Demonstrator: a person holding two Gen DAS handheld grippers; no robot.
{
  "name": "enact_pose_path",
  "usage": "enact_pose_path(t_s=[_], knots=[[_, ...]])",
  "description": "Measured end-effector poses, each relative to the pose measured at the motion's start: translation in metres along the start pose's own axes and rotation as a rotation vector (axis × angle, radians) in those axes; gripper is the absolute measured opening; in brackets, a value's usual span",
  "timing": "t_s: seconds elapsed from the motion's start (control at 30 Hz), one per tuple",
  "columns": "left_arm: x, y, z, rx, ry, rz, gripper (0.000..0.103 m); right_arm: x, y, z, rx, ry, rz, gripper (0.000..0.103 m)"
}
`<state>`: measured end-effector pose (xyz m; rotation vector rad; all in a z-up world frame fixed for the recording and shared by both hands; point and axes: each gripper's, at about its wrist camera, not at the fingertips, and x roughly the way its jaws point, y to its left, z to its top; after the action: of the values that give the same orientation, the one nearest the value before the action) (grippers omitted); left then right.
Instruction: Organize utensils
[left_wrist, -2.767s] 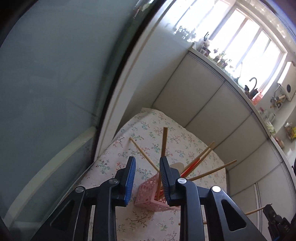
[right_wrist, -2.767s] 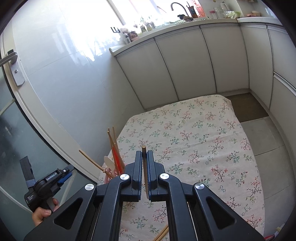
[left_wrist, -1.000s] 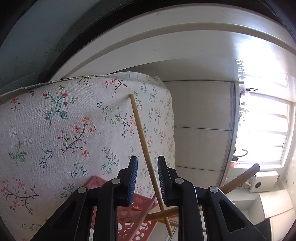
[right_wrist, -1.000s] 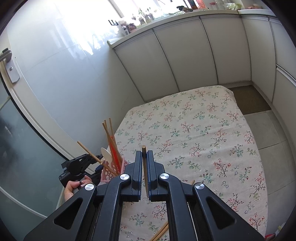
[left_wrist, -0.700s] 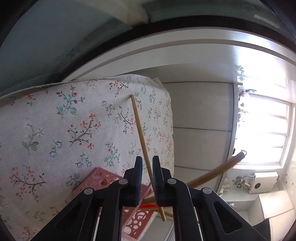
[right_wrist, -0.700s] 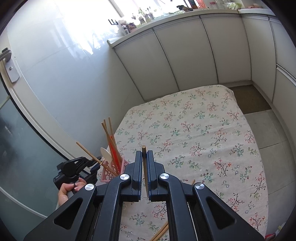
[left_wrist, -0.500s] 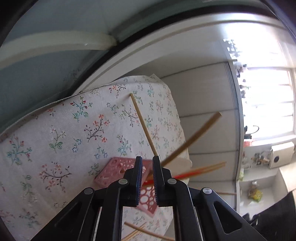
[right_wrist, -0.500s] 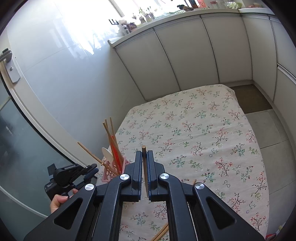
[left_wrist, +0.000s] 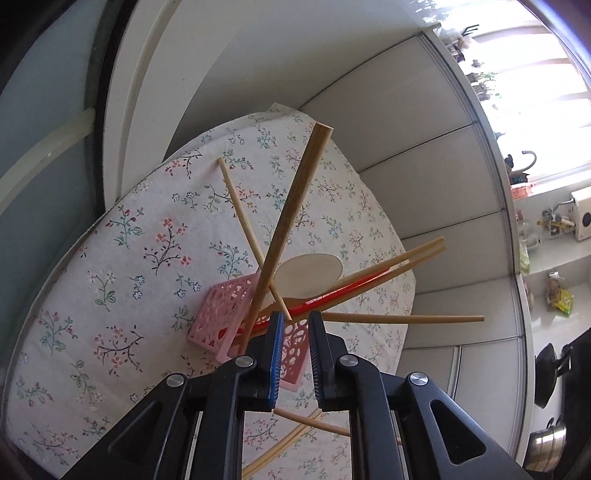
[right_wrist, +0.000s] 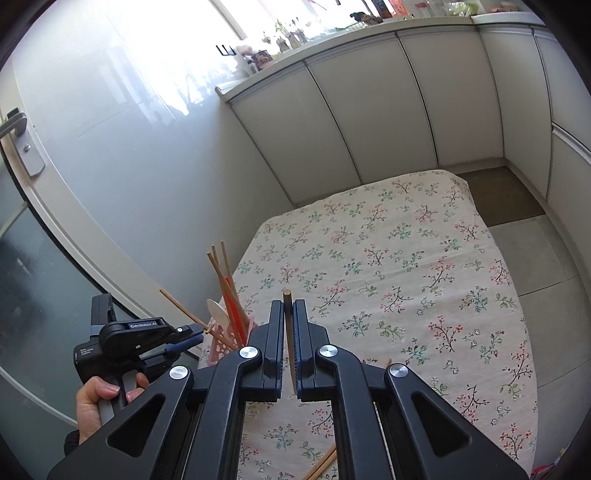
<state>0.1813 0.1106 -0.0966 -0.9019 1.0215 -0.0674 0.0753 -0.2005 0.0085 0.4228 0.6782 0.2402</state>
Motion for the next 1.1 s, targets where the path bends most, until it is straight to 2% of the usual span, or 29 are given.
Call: enact_pose_path(t_s=[0.27, 0.5, 0.77, 1.1], knots=[[0.019, 0.0, 0.004, -0.022, 0.023, 0.062, 0.016, 0.001, 0.001, 0.001, 0.001, 0.002, 0.0, 0.004], [0.015, -0.008, 0.001, 0.014, -0.008, 0.073, 0.006, 0.003, 0.004, 0.0, -0.003, 0.009, -0.002, 0.004], [-0.027, -0.028, -0.008, 0.15, -0.088, 0.052, 0.004, 0.002, 0.004, -0.001, -0.004, 0.007, 0.002, 0.004], [-0.117, -0.074, -0.03, 0.411, -0.31, 0.059, 0.004, -0.006, 0.005, -0.001, -0.001, -0.009, 0.014, 0.004]])
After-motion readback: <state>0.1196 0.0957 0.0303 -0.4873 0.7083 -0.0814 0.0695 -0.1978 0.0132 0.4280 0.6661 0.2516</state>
